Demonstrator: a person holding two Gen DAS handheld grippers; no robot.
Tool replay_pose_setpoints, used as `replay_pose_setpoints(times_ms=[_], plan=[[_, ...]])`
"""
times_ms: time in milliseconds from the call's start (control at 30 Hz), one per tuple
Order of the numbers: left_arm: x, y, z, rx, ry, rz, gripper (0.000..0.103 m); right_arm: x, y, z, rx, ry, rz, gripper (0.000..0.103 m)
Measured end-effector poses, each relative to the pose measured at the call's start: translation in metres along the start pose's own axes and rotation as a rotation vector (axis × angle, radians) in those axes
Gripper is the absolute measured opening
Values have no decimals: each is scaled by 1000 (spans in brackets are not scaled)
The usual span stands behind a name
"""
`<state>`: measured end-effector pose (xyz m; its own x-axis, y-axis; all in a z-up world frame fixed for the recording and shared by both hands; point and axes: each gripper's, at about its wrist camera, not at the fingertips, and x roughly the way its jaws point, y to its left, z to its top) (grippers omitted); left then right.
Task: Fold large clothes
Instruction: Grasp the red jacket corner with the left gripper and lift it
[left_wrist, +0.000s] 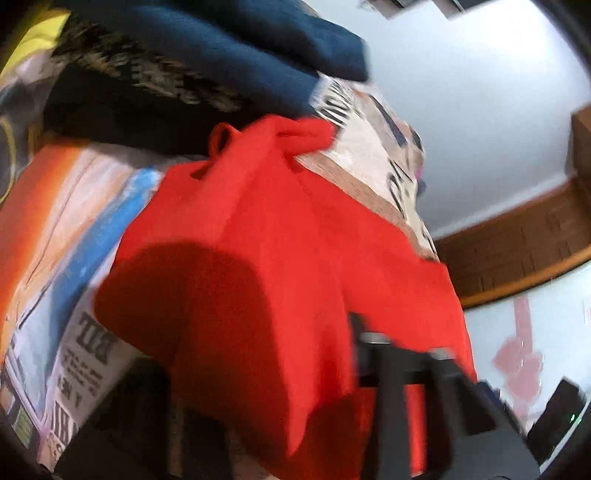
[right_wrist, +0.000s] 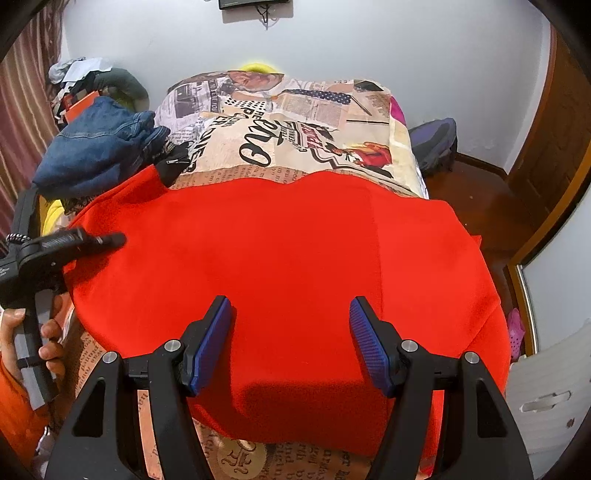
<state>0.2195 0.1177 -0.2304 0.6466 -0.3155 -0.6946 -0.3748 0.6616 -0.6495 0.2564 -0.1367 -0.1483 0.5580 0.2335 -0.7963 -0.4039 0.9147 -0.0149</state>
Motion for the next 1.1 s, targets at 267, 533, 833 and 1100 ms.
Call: replay_pose_setpoints(times_ms=[267,533,833,1100], plan=[[-49,-52,7,66,-120,-123,14,-10,11,21,-29,-33,9,63],[-128,-107,23,240,-300,-212,13,4,52,43,-70,8,132,63],[-124,-101,35,331,-360,-10,13,72,112,33,-26,197,386,65],[-103,-124,35,408,-336,15,13,50,103,30,-93,145,346,65]])
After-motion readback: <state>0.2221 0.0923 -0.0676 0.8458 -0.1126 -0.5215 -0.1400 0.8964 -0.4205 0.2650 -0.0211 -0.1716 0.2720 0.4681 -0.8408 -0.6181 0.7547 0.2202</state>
